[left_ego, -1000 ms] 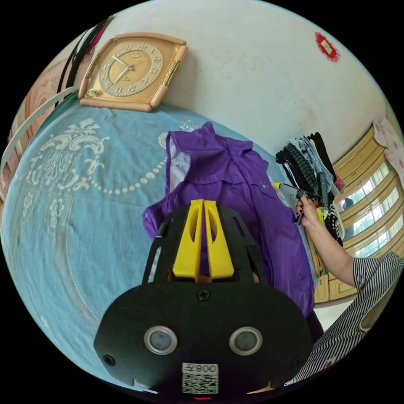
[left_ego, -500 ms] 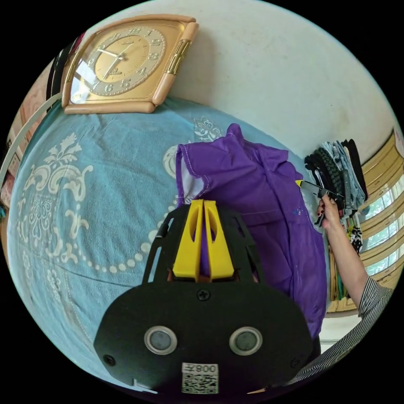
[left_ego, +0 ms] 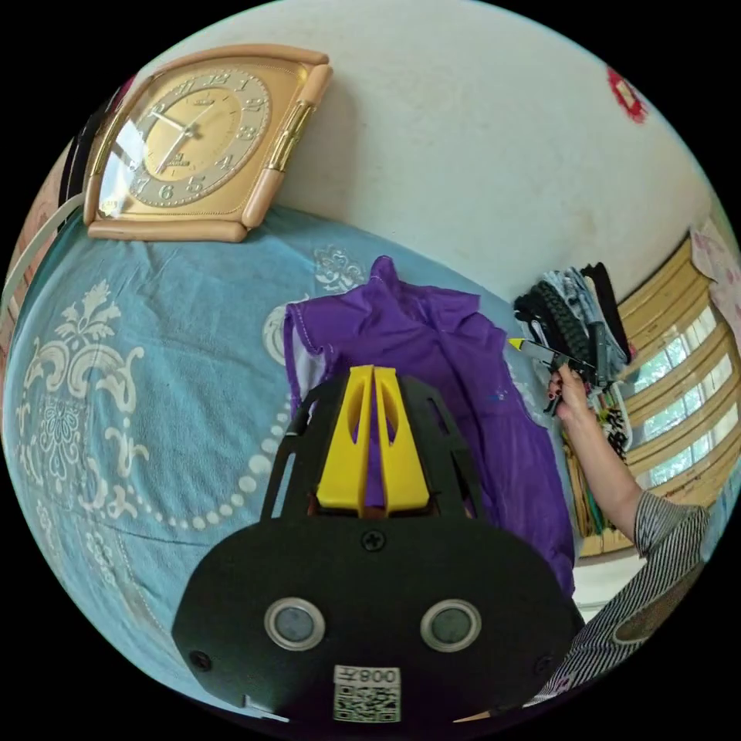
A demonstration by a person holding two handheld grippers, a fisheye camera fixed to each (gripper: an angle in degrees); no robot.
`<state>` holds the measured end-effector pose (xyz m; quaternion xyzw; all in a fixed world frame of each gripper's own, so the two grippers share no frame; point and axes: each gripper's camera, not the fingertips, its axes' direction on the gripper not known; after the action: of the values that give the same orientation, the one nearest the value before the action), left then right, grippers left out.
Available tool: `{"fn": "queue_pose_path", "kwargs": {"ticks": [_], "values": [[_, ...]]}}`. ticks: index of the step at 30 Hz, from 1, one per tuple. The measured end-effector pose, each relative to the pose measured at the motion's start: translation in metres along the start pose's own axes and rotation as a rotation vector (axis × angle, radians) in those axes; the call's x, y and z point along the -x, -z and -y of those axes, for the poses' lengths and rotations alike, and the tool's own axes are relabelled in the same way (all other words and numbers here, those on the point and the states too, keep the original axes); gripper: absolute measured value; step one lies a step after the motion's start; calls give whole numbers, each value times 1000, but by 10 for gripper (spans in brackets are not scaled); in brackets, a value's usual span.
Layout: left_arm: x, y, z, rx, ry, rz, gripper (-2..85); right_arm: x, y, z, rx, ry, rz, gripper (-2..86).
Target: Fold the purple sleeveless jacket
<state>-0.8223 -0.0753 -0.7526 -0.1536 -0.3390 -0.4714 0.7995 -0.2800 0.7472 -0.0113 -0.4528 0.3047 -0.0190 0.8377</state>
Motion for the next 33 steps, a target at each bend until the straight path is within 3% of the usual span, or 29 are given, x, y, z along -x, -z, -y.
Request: {"fn": "queue_pose_path", "kwargs": {"ticks": [3,10,16,20,23,25,28,33], "values": [[-8,37,-38,33,-78,-47,1,35,53,-61,26,115,75,1],[29,54,-127,219,11,88,1,74,76,-167,243,115,-171,0],[37,87,-151,71,84,12,7,96,122,-165,195,43,-97,0],[42,109,-178,84,126,111,30,132,168,-196,175,32,-56,1],[58,131,-216,35,219,-107,68,159,199,-233,169,14,33,1],[61,141,-240,34,248,-103,79,178,213,-252,187,8,48,1],[69,146,-269,94,280,-127,84,224,227,-257,180,78,157,1],[99,158,-261,25,334,-162,87,309,221,-231,188,220,235,1]]}}
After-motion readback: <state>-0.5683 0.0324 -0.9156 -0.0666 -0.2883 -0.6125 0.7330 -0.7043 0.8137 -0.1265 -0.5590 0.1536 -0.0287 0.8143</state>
